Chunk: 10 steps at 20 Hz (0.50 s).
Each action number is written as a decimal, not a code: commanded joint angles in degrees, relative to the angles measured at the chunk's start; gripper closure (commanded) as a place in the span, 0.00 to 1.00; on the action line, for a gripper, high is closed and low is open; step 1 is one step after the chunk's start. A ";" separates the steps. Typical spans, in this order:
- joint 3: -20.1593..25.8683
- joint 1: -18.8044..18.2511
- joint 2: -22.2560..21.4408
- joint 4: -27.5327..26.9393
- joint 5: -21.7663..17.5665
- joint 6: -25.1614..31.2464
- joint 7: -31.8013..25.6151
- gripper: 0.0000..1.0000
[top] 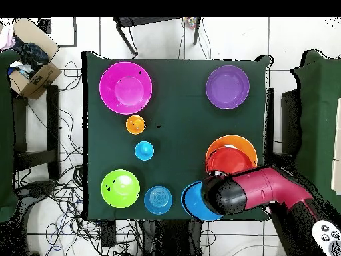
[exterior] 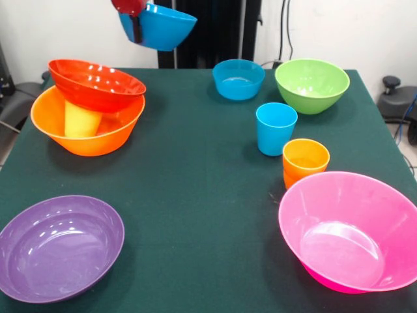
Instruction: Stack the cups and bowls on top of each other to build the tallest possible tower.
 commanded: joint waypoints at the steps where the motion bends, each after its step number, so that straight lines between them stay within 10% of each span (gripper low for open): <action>1: 3.67 -0.24 1.04 -3.39 -0.45 3.56 -12.01 1.00; 10: 5.07 -1.11 1.77 -5.11 -0.86 3.55 -11.84 1.00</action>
